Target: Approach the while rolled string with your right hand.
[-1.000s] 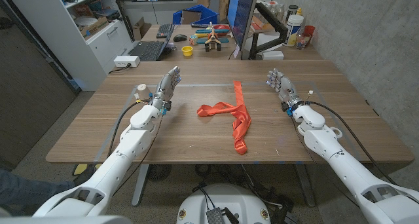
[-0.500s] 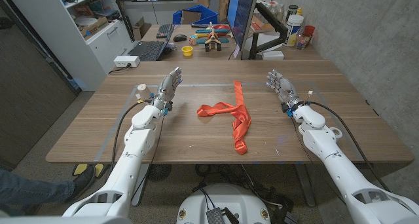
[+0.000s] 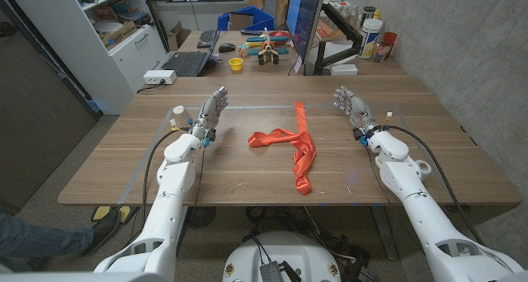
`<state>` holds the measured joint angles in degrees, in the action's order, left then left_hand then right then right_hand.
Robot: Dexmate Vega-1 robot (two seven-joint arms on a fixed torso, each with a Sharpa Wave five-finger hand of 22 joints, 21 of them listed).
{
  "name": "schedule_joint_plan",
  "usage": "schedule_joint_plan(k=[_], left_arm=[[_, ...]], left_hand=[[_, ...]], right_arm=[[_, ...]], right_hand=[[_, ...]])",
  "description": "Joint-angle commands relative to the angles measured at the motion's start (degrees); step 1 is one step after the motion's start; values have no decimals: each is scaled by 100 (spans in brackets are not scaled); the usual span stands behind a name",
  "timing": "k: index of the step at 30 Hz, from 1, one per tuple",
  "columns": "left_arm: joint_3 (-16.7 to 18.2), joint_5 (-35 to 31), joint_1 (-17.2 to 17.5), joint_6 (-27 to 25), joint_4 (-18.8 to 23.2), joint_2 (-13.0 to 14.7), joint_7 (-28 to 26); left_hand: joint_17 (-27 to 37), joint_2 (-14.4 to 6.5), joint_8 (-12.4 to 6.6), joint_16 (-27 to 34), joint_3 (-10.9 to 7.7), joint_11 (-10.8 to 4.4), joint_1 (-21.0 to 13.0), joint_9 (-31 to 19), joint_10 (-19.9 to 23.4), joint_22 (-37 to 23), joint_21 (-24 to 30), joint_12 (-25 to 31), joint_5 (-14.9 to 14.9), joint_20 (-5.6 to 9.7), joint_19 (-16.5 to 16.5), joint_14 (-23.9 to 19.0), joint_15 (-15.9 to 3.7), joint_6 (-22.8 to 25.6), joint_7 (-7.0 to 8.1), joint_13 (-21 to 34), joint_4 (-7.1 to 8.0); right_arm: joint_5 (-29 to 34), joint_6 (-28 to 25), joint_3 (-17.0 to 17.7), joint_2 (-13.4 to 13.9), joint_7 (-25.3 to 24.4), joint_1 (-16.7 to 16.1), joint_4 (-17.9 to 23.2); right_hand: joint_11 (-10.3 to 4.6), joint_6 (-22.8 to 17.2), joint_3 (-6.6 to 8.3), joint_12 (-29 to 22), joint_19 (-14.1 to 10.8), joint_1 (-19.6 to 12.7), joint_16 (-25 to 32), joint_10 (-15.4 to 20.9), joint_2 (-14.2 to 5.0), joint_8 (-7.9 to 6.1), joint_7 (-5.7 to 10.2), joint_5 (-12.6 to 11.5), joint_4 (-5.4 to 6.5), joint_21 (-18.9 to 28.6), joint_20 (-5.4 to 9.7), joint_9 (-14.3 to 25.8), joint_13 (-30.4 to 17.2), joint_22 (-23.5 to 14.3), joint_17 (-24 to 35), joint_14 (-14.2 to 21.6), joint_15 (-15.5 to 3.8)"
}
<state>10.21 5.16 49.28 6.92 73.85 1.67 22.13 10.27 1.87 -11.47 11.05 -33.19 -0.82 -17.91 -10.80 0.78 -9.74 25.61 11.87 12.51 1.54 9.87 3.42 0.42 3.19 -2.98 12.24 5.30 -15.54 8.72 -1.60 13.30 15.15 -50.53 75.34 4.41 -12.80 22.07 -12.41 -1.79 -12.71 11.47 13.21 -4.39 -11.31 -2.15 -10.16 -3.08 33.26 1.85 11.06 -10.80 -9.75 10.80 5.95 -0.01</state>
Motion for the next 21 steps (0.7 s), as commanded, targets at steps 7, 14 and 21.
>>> schedule_joint_plan(k=[7, 14, 21], left_arm=[[318, -384, -136, -50, -113, -253, 275], [333, -455, -181, -47, -135, -279, 314], [363, -488, -195, -73, -118, -300, 322]], left_hand=[[20, -27, -46, 14, -16, -42, -61, -14, 5, -26, -43, 36, 26, -60, 215, 33, 6, 74, -6, -4, -24], [20, -37, -52, 14, -12, -25, -66, -14, 15, -27, -64, 36, 23, -67, 213, 24, 8, 104, -6, -15, -28], [19, -47, -51, 13, -10, -48, -73, -14, 26, -28, -86, 37, 22, -79, 217, 17, 5, 116, -10, -24, -33]], right_arm=[[327, 20, 240, -224, 131, 53, 77], [398, 14, 300, -197, 139, -21, 261], [437, -79, 362, -171, 116, -109, 450]], right_hand=[[4, -102, -14, -46, -42, -69, 31, 92, -21, -40, 14, -16, -38, -43, 151, 6, -13, -7, 5, 79, 14], [5, -125, -21, -49, -53, -78, 30, 103, -25, -44, 43, -15, -49, -59, 149, 4, -13, -7, 3, 85, 14], [14, -151, -32, -56, -61, -82, 37, 125, -31, -49, 50, -14, -57, -81, 141, 3, -13, -8, 3, 109, 17]])
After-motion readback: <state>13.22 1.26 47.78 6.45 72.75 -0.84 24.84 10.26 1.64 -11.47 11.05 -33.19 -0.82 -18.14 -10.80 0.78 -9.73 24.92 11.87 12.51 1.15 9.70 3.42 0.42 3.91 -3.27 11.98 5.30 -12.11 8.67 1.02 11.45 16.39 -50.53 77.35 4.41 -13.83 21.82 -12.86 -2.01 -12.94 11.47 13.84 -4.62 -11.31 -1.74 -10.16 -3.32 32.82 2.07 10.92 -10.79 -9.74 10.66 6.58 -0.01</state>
